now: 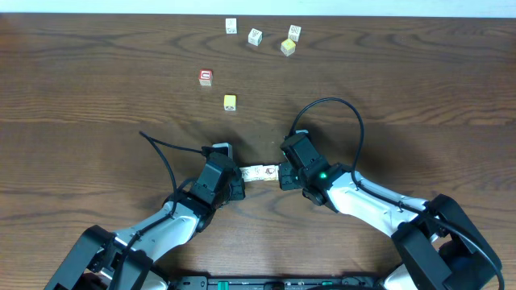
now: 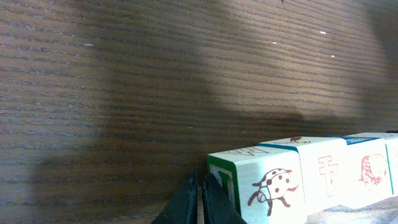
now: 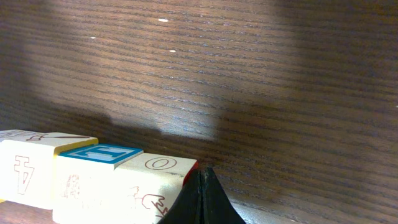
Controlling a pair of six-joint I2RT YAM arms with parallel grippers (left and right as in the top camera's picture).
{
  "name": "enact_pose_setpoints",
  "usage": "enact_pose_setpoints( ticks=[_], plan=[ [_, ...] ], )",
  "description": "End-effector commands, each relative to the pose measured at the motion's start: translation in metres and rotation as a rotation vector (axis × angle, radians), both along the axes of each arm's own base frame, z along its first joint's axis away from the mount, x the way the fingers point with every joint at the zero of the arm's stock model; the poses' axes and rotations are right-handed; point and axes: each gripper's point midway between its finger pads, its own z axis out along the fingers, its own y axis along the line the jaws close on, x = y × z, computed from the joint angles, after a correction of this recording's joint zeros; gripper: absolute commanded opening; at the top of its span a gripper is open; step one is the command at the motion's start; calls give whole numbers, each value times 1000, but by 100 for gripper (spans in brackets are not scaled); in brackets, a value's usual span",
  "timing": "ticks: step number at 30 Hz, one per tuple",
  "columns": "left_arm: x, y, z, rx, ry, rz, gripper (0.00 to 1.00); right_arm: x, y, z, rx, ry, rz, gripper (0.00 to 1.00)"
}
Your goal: Lift 4 blocks
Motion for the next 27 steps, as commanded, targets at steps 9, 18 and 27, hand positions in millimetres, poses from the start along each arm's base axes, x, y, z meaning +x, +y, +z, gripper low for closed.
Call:
enact_pose_setpoints(
  ticks=[9,18,27],
  plan=[
    [-7,-32,12,-95,18,-106,8,-14,24,3,71,63,66,1],
    [-7,-32,12,-95,18,-106,8,-9,20,3,67,59,58,1],
    [-7,-32,12,-95,18,-106,8,-7,16,2,53,47,53,1]
  ],
)
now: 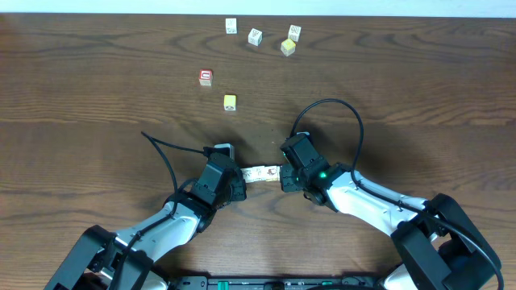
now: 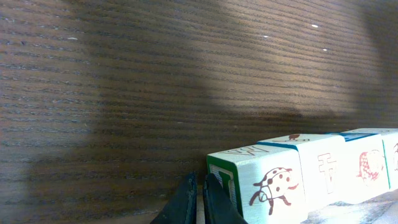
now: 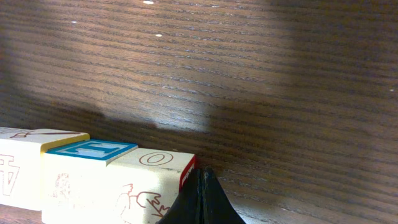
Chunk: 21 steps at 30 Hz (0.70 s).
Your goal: Lift 4 blocks
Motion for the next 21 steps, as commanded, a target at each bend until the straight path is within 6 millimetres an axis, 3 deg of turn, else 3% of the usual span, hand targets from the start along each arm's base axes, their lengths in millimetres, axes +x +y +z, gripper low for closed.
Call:
enact_pose_setpoints(
  ticks=[1,5,9,10,21],
  plan=[
    [-5,-28,12,-83,13,-89,12,-2,22,7,77,23,57,1],
    [-5,-28,12,-83,13,-89,15,-4,18,4,58,29,58,2],
    [-5,-28,12,-83,13,-89,12,-6,16,3,47,34,55,1],
    [-5,-28,11,-83,13,-89,8,-6,16,3,47,34,55,1],
    [-7,-25,9,-71,23,-84,7,-6,16,3,46,36,55,1]
  ],
)
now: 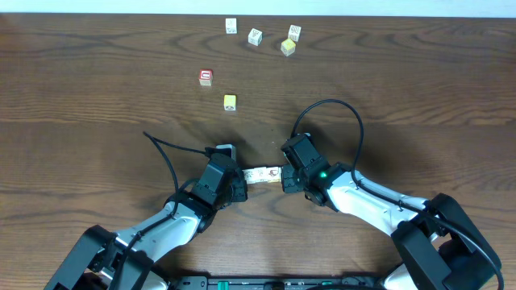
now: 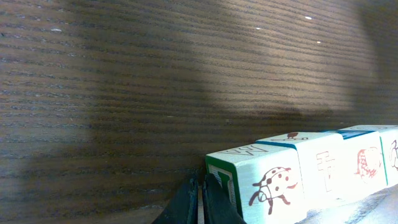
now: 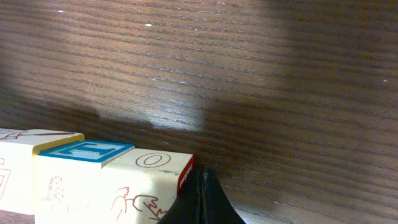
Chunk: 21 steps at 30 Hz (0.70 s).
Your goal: Lift 4 blocks
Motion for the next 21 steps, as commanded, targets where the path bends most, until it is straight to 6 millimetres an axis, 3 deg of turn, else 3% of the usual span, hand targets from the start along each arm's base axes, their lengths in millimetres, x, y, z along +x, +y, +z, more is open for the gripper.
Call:
enact_pose_setpoints(
  ticks=[1,21],
  plan=[
    [-3,-21,9,-62,12,-67,7,-3,20,6,66,22,53,1],
    [5,-9,8,-20,-13,-29,8,-3,18,5,48,16,66,1]
  ],
)
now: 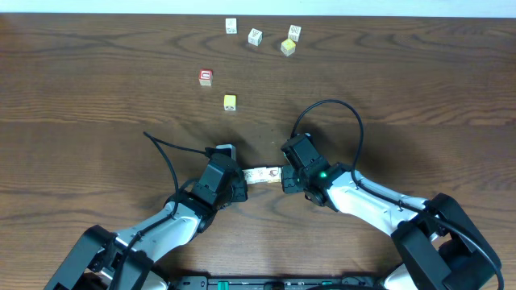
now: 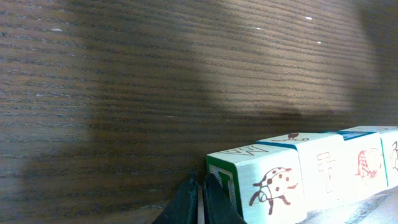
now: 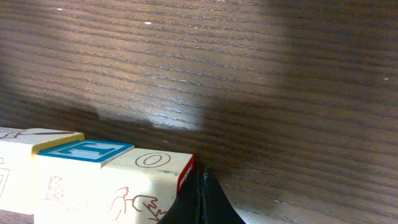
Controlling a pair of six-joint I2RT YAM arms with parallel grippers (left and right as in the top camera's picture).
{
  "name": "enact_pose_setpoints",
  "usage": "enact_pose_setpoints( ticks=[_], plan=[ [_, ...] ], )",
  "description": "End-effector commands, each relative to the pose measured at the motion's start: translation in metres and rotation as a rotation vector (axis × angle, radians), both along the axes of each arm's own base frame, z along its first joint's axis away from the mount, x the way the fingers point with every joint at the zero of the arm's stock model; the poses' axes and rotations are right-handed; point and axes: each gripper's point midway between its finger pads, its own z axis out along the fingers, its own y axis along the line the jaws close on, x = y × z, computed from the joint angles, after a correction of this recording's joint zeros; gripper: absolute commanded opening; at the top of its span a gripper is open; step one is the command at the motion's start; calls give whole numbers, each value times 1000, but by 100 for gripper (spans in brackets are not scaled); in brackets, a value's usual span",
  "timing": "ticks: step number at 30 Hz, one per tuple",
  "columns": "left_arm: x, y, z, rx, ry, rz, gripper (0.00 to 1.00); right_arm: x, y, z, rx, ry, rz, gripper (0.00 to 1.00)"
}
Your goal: Lift 4 blocks
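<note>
A short row of white picture blocks [image 1: 261, 173] spans the gap between my two grippers near the table's front middle. My left gripper [image 1: 239, 180] is shut, fingers together and holding nothing, its tips [image 2: 200, 198] against the green-edged ladybug block [image 2: 267, 185] at the row's left end. My right gripper [image 1: 282, 176] is likewise shut with nothing between its fingers, tips [image 3: 200, 199] against the red-edged block with an O on top [image 3: 146, 177]. A blue-topped block [image 3: 84, 151] sits beside that one. The row's underside is hidden.
Loose blocks lie at the far side of the dark wooden table [image 1: 419, 89]: three white ones [image 1: 231, 26] [image 1: 255, 36] [image 1: 294, 32], a yellow one [image 1: 288, 47], a red one [image 1: 205, 77] and a yellow-green one [image 1: 230, 101]. Black cables arch over both arms.
At the oldest moment both grippers were shut and pressed against opposite ends of the block row. At each later moment the wood grain and specks behind the row sat slightly shifted in both wrist views, and overhead the row lay a touch nearer the front. The squeeze has held throughout.
</note>
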Motion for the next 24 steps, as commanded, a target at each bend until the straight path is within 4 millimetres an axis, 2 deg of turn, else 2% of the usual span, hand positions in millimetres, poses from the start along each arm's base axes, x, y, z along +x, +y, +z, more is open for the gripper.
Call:
enact_pose_setpoints(
  ticks=[1,7,24],
  plan=[
    [5,-9,8,-22,-13,-31,8,-2,18,5,47,13,61,1],
    [6,-1,5,-4,-3,-22,8,-1,9,3,-2,0,51,1],
    [3,0,3,8,6,-31,8,2,-10,0,-102,-23,33,1]
  ],
)
